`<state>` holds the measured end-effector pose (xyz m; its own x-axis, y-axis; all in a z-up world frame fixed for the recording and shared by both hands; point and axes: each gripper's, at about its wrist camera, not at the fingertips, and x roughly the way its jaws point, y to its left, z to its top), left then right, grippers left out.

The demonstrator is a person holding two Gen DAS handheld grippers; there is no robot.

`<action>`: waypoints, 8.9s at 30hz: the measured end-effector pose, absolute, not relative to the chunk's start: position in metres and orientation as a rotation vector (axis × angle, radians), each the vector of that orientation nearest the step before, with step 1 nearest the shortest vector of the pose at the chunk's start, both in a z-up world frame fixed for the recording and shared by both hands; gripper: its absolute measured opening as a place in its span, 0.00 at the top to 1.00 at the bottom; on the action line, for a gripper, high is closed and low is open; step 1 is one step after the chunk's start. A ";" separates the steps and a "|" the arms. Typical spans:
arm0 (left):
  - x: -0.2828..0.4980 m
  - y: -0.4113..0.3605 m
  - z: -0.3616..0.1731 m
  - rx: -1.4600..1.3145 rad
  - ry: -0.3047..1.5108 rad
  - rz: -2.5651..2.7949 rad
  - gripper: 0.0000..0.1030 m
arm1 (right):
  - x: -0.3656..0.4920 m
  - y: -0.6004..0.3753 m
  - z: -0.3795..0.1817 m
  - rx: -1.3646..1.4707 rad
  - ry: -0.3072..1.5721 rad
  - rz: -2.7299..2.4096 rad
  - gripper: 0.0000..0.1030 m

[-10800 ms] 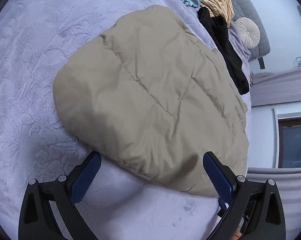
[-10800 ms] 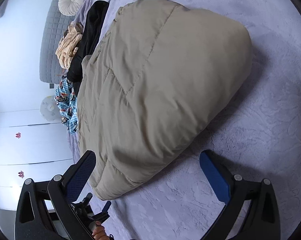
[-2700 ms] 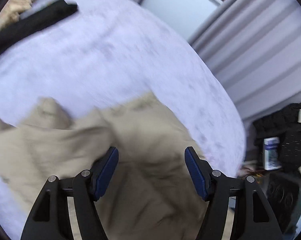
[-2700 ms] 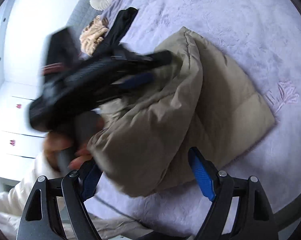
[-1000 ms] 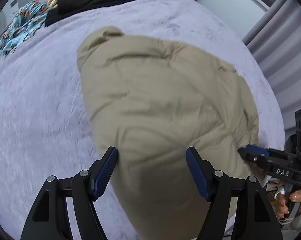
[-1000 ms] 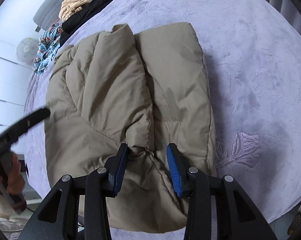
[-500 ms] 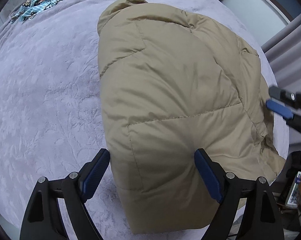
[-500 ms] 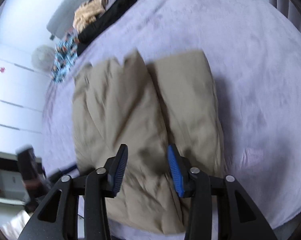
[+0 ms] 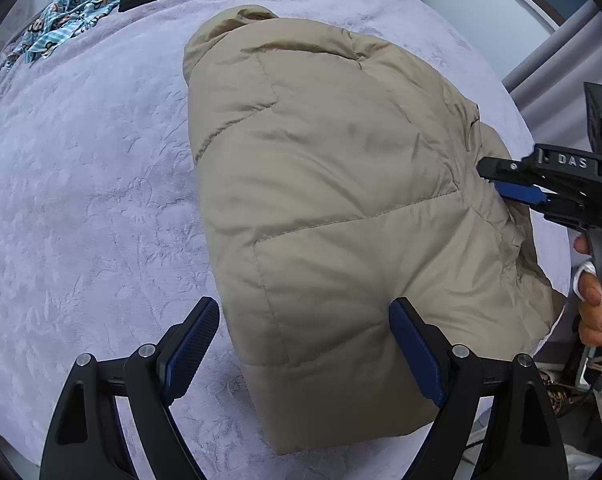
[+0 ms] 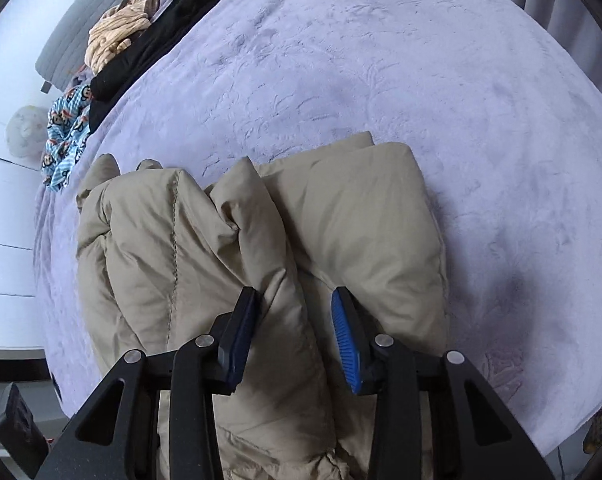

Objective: Fold large clothes

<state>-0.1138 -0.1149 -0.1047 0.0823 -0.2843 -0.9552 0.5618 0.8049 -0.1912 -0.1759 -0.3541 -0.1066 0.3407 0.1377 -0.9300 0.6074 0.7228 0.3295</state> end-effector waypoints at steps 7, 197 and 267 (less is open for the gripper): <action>-0.116 -0.101 -0.092 0.278 1.323 -0.659 0.15 | -0.216 -0.326 -0.069 0.732 1.155 -0.330 0.49; 0.103 0.027 -0.088 0.198 1.113 -0.311 0.12 | 0.036 -0.218 -0.093 0.532 1.199 0.016 0.61; -0.064 0.107 0.023 0.132 1.143 -0.235 0.00 | -0.159 -0.117 0.032 0.335 1.087 -0.187 0.15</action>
